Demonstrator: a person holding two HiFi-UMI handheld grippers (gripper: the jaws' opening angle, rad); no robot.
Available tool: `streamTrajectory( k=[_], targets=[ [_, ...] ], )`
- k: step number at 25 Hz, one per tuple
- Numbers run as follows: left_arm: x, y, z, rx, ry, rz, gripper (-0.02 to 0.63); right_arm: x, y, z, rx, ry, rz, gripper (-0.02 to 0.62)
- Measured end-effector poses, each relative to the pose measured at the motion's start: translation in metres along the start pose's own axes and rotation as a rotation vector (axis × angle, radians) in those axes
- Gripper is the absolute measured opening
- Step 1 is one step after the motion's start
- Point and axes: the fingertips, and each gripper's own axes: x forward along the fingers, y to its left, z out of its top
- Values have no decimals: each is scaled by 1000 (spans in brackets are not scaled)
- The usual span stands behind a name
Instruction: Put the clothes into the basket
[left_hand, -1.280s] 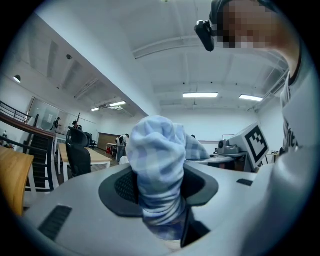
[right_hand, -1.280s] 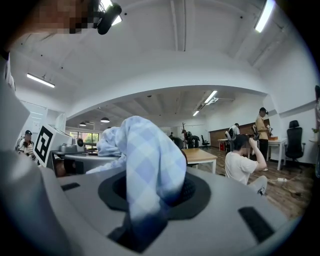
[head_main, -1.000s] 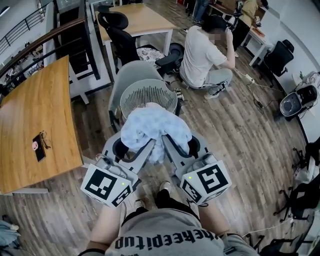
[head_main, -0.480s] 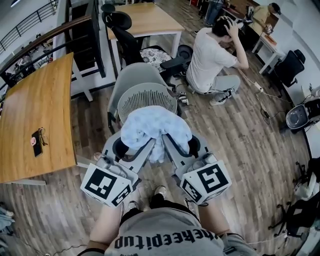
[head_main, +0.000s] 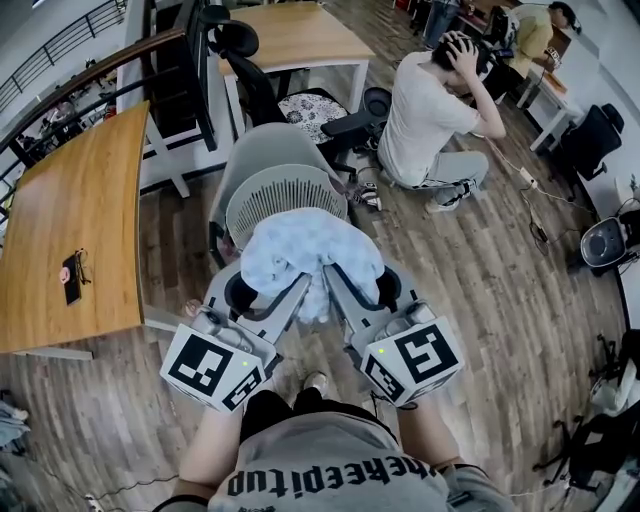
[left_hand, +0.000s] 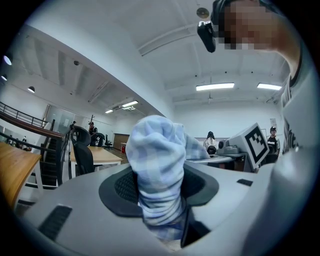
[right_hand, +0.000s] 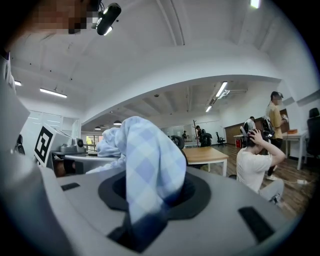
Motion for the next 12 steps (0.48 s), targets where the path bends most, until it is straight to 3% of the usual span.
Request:
streamTrajectory(
  k=[12],
  targets=[
    [19, -6, -13, -10, 41, -12, 198, -4, -20, -13, 46, 12, -16, 149]
  ],
)
